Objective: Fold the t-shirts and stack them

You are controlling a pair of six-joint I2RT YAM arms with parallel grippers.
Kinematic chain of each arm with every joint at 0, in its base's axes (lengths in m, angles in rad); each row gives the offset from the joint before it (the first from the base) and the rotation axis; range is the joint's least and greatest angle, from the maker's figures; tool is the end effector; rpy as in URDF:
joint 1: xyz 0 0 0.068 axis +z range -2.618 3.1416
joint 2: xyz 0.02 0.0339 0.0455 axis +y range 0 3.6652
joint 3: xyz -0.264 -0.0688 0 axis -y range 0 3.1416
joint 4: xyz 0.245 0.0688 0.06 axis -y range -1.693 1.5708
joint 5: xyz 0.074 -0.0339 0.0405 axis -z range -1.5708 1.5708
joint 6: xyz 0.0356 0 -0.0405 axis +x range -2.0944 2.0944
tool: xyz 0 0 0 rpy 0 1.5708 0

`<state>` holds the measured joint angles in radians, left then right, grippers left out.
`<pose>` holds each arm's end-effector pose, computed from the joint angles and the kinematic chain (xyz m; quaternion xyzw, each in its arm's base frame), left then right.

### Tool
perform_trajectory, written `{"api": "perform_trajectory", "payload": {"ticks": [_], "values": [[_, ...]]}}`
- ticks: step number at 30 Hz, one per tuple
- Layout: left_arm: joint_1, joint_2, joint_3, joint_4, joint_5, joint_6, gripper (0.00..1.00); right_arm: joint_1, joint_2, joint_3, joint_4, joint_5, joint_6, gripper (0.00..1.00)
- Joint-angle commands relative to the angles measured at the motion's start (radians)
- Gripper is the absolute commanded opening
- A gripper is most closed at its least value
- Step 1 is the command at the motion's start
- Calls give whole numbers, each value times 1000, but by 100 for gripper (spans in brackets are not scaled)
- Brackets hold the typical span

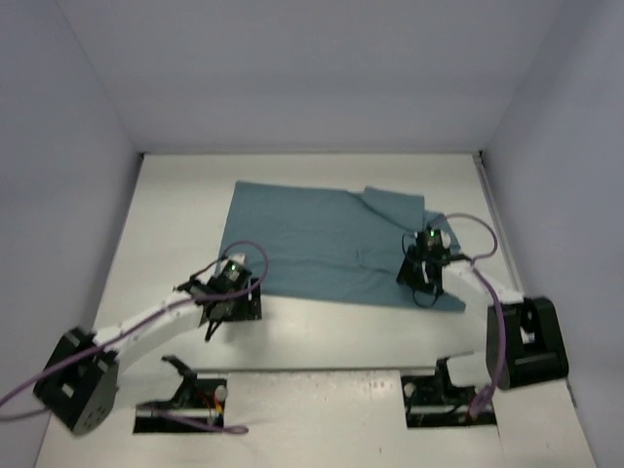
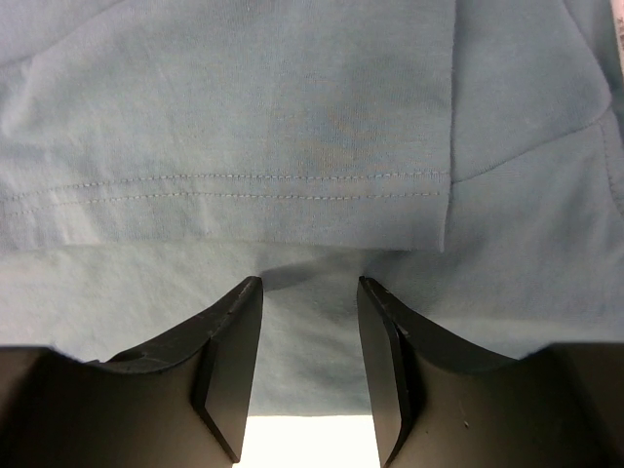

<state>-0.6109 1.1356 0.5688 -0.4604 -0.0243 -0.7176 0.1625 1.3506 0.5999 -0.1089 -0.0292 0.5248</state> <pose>0.1678 -0.1165 0.1782 -0.0546 0.9617 -0.1563 0.2186 0.2504 0.0421 0.1649 0.1639 0.9229 0.1302 0.3231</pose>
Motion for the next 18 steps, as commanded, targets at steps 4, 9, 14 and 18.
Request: {"api": "perform_trajectory", "payload": {"ticks": [4,9,14,18], "values": [[23,-93,284,-155,-94,83,67,8,-55,19,-112,25,33,41],[118,142,418,-57,-102,200,67,8,-13,67,-118,21,-1,41],[161,368,508,36,-75,267,67,8,29,89,-116,21,-23,41],[180,484,552,55,-59,277,67,8,46,94,-116,14,-39,41]]}}
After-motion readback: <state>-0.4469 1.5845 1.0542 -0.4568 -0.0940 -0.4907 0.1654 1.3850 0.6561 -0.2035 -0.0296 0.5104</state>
